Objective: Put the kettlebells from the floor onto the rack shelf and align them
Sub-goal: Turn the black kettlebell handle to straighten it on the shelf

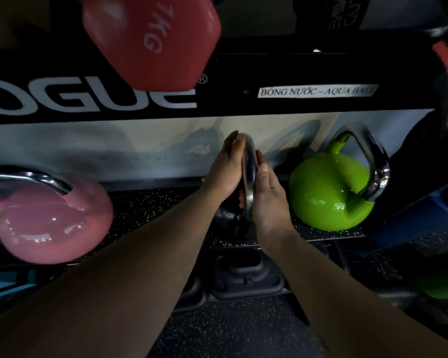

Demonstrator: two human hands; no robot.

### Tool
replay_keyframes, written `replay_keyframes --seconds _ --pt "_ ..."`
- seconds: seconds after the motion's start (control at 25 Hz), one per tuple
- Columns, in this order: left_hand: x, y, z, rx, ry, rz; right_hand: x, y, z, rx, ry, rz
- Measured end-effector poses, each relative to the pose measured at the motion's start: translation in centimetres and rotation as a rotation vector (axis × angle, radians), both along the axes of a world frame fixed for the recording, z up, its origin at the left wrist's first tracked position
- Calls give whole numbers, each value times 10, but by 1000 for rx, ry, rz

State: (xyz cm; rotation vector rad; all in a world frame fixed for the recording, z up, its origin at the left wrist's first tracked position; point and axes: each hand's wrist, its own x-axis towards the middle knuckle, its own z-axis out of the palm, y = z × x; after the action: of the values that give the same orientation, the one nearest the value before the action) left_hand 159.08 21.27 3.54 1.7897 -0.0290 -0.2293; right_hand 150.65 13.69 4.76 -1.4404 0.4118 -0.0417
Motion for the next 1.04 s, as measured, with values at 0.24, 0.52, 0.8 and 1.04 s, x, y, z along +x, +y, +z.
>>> replay_keyframes --seconds 0.24,0.52,0.8,1.04 --pt "-6 -2 1 -11 -7 58 -3 -9 5 49 11 74" --pt "-7 2 5 25 -3 11 -6 -4 6 5 20 56" --pt "-8 2 3 68 -7 4 -7 -5 -2 -58 -3 40" --pt "-11 22 9 439 -54 -38 -2 -25 14 -294 31 141"
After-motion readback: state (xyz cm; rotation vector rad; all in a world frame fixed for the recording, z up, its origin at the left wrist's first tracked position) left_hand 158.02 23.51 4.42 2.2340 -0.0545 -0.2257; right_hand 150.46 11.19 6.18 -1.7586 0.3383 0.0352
